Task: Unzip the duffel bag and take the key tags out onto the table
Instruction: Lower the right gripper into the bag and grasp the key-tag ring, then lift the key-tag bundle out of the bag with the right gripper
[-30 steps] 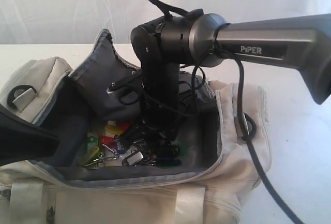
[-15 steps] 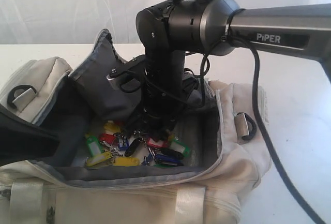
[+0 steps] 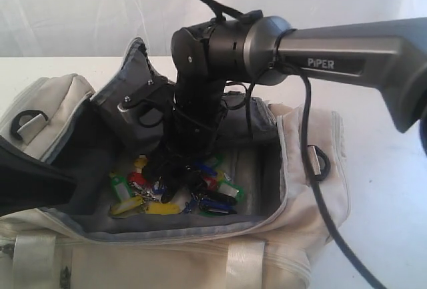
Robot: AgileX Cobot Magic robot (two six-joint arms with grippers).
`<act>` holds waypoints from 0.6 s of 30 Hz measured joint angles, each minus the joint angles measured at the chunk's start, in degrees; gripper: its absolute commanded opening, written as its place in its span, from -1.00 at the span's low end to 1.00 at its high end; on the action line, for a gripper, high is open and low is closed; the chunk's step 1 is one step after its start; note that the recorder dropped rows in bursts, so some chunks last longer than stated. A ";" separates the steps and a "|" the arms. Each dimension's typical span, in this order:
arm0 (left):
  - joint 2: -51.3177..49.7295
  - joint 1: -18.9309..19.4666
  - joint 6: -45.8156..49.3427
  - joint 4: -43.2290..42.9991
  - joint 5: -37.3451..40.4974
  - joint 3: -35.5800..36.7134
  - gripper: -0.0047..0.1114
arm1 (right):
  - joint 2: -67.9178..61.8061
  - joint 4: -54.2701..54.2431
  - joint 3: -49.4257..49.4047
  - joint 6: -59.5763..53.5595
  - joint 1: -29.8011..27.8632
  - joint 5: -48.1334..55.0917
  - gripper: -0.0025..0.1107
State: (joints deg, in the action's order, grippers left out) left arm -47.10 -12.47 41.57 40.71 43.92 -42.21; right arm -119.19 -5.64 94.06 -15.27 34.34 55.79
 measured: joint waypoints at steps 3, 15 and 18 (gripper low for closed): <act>0.00 0.00 0.00 0.00 0.00 0.00 -0.92 | -1.77 -0.10 0.00 -2.04 0.41 0.00 0.13; 0.00 0.00 0.00 0.00 0.08 0.00 -0.92 | -4.02 3.67 1.44 -2.49 3.67 5.31 -0.86; 0.00 0.00 0.00 0.00 0.08 0.00 -0.92 | -4.55 5.99 1.69 2.47 4.05 6.21 -0.96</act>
State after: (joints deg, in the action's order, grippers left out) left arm -47.10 -12.47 41.57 40.71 44.00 -42.21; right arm -123.75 0.34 95.75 -12.80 38.39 62.00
